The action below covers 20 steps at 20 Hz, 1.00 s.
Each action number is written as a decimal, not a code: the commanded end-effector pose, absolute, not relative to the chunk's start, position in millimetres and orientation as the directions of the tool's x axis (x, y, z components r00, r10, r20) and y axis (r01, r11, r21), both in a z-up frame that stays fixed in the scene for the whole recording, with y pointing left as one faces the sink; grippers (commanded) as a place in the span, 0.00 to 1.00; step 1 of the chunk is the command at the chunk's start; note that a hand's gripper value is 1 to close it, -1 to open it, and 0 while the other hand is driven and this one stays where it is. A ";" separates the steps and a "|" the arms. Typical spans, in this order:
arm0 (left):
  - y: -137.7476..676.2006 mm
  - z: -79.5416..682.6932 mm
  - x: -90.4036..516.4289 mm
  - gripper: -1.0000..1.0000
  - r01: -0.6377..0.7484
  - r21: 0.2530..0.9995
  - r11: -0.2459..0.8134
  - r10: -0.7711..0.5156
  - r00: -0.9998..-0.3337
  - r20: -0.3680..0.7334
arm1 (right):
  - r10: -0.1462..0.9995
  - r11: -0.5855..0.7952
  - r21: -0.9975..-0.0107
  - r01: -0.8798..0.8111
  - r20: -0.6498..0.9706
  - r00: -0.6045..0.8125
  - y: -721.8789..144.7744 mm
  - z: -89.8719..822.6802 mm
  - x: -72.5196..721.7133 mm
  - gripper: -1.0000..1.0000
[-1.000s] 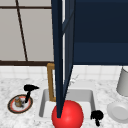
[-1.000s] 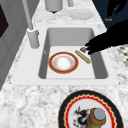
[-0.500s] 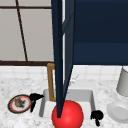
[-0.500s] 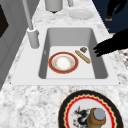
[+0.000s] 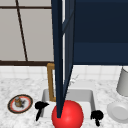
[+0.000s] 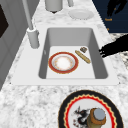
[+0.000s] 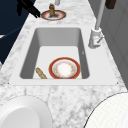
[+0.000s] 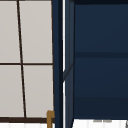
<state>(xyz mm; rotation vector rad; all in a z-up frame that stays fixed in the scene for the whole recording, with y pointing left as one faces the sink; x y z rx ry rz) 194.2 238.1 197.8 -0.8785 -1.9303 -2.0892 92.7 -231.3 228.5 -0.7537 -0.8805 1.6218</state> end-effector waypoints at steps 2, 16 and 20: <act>230.4 176.4 186.3 0.00 0.525 0.846 -0.095 0.173 -0.828 0.534 | 0.978 -0.135 -0.852 -0.506 -0.031 -0.208 -231.3 228.5 92.7 0.50; 226.3 166.2 181.0 0.50 0.488 0.858 -0.162 0.262 -0.817 0.514 | 0.971 -0.148 -0.853 -0.501 -0.030 -0.235 -232.6 231.4 92.1 0.00; 226.0 165.9 181.2 0.50 0.479 0.865 -0.152 0.259 -0.825 0.502 | 0.962 -0.166 -0.852 -0.497 -0.030 -0.271 -232.6 235.9 93.6 0.00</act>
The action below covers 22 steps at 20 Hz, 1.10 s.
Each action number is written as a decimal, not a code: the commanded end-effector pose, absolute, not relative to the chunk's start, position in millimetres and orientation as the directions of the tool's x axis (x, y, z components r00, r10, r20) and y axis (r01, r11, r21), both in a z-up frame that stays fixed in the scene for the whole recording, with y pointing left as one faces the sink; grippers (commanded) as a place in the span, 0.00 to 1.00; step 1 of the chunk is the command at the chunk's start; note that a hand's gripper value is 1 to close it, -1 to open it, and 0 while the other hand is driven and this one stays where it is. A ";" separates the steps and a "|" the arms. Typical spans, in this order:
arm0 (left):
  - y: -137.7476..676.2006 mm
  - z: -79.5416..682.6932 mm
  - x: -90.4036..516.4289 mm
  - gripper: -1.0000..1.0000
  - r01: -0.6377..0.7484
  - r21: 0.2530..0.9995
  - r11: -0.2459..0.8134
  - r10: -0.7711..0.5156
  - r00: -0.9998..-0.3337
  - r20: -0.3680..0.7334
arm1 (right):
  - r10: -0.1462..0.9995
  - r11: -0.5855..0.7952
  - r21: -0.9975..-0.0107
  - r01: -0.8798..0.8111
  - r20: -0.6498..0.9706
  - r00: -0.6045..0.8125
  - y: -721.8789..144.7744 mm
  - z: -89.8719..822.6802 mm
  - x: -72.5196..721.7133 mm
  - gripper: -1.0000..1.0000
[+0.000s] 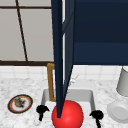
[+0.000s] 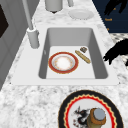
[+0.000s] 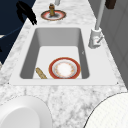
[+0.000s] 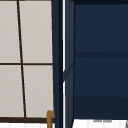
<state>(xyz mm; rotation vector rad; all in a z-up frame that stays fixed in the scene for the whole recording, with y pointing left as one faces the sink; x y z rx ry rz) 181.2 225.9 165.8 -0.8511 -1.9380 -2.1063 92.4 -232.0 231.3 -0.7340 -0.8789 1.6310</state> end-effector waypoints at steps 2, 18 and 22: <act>225.9 165.7 181.2 0.50 0.476 0.867 -0.149 0.258 -0.828 0.498 | 0.965 -0.165 -0.843 -0.513 -0.030 -0.260 -232.0 240.8 98.8 0.00; 225.4 165.0 181.6 0.50 0.465 0.874 -0.137 0.253 -0.837 0.485 | 0.946 -0.167 -0.943 -0.289 -0.071 -0.315 -246.9 255.7 115.0 0.00; 225.3 165.0 181.6 0.50 0.465 0.875 -0.136 0.252 -0.838 0.484 | 0.962 -0.148 -0.959 -0.242 -0.083 -0.259 -246.7 256.1 143.8 0.00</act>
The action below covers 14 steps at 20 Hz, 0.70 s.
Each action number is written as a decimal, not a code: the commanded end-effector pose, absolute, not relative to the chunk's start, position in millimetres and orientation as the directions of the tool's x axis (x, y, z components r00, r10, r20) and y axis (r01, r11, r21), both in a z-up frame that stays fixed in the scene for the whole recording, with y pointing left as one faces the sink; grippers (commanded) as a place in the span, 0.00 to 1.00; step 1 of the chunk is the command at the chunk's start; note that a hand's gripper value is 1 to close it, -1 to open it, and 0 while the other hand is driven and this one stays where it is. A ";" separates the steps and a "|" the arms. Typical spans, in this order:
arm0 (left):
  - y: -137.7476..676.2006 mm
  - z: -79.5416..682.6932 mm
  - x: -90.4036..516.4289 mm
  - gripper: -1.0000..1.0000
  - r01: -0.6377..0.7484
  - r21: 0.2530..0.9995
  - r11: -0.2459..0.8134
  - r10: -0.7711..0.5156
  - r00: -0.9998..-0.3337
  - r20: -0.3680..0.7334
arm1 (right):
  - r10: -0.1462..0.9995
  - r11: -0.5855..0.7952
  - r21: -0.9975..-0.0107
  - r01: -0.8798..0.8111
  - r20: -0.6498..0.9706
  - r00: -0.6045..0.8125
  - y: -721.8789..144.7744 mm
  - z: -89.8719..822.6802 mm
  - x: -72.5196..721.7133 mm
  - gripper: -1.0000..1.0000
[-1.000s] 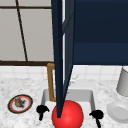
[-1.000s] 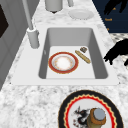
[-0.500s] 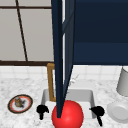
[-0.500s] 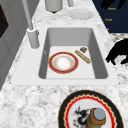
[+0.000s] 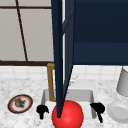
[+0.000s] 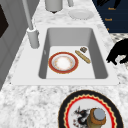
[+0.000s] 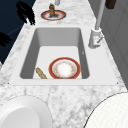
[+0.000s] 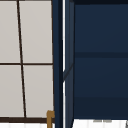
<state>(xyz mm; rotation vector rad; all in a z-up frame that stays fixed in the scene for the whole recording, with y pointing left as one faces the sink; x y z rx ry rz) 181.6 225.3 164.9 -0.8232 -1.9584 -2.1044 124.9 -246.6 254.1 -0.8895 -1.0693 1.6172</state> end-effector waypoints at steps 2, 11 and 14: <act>225.3 164.9 181.6 0.50 0.465 0.875 -0.135 0.252 -0.838 0.484 | 0.966 -0.144 -0.965 -0.219 -0.089 -0.244 -246.6 257.1 153.0 0.00; 225.2 164.9 181.7 0.50 0.464 0.876 -0.134 0.252 -0.839 0.483 | 0.957 -0.141 -0.989 -0.045 -0.125 -0.262 -253.3 257.6 167.4 0.00; 225.2 164.9 181.7 0.50 0.464 0.876 -0.134 0.252 -0.839 0.483 | 0.954 -0.145 -0.989 0.000 -0.140 -0.265 -255.8 259.4 172.4 0.00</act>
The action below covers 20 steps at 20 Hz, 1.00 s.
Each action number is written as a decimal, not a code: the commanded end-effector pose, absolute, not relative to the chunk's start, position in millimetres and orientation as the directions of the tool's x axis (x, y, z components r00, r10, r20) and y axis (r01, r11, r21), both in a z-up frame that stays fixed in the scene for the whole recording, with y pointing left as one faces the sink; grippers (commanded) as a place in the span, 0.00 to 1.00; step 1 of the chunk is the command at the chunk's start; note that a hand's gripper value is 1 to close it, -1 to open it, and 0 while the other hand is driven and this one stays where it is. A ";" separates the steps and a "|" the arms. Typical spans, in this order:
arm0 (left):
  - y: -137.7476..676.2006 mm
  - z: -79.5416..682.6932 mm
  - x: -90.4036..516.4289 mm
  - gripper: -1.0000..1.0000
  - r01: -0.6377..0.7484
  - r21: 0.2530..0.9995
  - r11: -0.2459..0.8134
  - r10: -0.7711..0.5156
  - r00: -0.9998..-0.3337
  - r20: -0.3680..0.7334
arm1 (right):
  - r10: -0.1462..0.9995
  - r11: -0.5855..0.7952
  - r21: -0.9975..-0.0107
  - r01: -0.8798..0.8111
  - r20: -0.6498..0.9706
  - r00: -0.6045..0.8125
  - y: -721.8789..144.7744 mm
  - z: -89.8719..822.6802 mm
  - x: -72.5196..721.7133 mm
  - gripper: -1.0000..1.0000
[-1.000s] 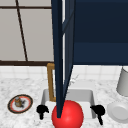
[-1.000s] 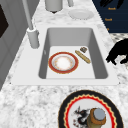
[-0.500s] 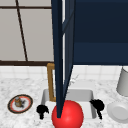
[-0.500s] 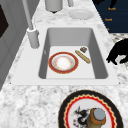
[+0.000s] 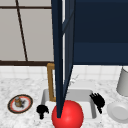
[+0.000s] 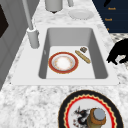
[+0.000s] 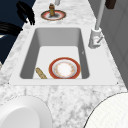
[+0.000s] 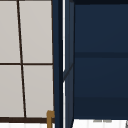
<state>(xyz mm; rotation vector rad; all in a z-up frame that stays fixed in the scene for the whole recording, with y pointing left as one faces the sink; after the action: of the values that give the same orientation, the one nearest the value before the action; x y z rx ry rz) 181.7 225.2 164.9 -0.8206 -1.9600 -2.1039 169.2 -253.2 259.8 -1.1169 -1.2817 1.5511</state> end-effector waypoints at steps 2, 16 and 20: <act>225.2 164.9 181.7 0.50 0.464 0.876 -0.134 0.252 -0.839 0.483 | 0.953 -0.147 -0.989 0.023 -0.148 -0.266 -256.8 262.4 182.3 0.00; 225.2 164.8 181.7 0.50 0.464 0.876 -0.134 0.251 -0.839 0.483 | 0.957 -0.154 -0.988 -0.013 -0.146 -0.251 -236.7 256.5 264.2 0.00; 225.2 164.8 181.7 0.50 0.464 0.876 -0.134 0.251 -0.839 0.482 | 0.957 -0.172 -0.985 -0.008 -0.165 -0.239 -224.5 256.9 298.9 0.00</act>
<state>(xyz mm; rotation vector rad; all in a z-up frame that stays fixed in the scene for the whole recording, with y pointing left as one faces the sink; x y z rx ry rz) 181.7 225.2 164.8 -0.8199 -1.9605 -2.1037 276.1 -232.5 256.1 -1.1542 -1.3057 1.5414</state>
